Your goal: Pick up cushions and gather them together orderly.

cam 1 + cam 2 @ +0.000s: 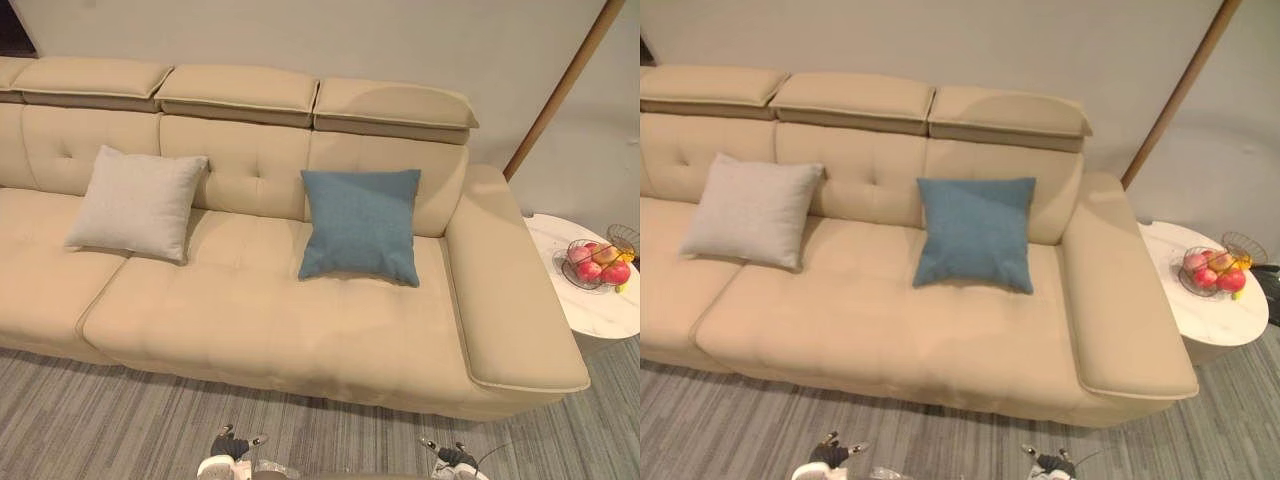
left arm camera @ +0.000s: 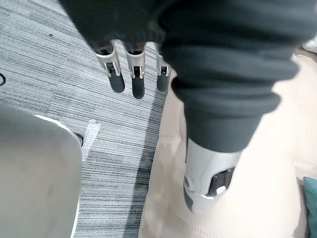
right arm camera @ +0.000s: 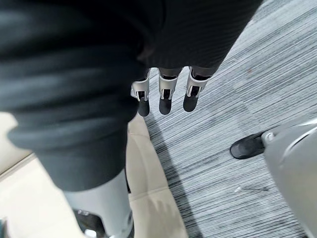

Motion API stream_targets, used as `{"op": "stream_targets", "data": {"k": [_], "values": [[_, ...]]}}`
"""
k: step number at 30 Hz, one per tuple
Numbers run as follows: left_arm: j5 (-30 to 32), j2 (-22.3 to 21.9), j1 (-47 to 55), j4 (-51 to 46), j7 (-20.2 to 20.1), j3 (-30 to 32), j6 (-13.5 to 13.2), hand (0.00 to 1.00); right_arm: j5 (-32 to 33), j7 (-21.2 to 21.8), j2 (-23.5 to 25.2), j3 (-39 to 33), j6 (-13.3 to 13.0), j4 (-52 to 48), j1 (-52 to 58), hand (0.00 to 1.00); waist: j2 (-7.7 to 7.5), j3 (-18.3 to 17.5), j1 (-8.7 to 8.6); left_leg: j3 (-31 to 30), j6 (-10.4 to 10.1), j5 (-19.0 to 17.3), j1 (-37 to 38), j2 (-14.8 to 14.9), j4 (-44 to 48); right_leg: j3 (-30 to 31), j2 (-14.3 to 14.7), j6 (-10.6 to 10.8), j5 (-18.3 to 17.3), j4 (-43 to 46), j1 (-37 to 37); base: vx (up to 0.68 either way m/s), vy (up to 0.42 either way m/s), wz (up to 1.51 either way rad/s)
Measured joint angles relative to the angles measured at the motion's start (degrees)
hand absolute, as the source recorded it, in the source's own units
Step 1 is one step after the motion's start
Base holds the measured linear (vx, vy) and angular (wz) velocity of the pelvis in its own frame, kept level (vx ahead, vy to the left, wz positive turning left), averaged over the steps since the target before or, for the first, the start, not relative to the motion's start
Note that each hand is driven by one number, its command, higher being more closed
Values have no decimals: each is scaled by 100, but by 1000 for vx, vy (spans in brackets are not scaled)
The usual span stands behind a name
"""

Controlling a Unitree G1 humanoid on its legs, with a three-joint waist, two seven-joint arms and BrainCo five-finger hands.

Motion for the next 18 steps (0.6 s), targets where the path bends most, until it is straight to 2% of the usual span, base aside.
{"op": "stream_targets", "data": {"k": [8,18], "values": [[3,34,-6,86,0,-3,-2,0,-1,-1,-21,1,0,1,2,0,-22,49,-82,26,-23,85,330,-8,-299,6,4,-32,-18,1,177,0,0,0],[7,41,-4,121,-2,-11,-2,0,-2,-3,-65,7,2,12,58,0,-20,61,-100,136,-25,107,568,-8,-489,42,2,-31,-18,8,270,-6,-6,-5]]}}
